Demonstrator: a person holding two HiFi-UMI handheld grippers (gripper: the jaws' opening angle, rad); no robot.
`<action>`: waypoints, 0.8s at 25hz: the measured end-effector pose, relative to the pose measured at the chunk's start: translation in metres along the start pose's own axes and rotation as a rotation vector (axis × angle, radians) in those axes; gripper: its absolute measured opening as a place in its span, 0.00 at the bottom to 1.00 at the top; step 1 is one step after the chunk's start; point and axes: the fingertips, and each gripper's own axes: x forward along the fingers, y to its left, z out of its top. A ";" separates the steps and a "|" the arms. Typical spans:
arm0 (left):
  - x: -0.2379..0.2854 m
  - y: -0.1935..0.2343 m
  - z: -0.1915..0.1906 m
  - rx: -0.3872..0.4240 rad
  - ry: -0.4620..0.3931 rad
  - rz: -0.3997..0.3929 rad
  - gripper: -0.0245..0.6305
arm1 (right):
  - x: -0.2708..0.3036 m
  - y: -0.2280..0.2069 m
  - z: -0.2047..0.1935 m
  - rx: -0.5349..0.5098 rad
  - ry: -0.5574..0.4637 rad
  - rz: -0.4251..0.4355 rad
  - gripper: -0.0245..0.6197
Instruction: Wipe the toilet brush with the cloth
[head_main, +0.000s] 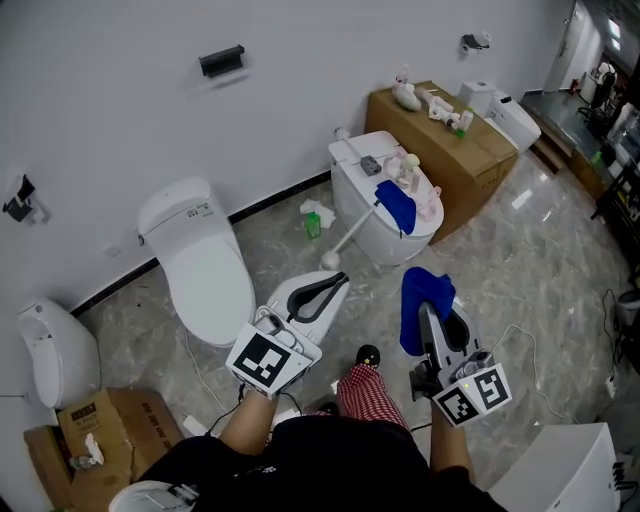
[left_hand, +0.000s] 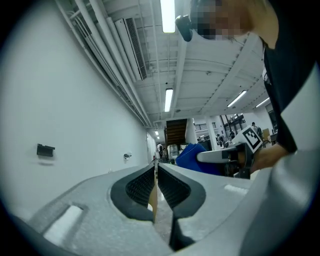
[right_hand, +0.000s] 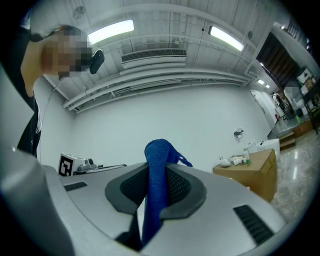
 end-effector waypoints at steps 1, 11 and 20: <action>0.001 0.001 -0.001 -0.005 -0.001 0.003 0.05 | 0.002 -0.003 -0.001 -0.002 0.004 0.000 0.14; 0.012 0.019 -0.009 0.010 0.022 0.030 0.05 | 0.023 -0.015 0.000 -0.007 0.001 0.020 0.14; 0.026 0.027 -0.005 -0.016 -0.013 0.026 0.05 | 0.040 -0.036 -0.003 0.017 0.007 0.029 0.14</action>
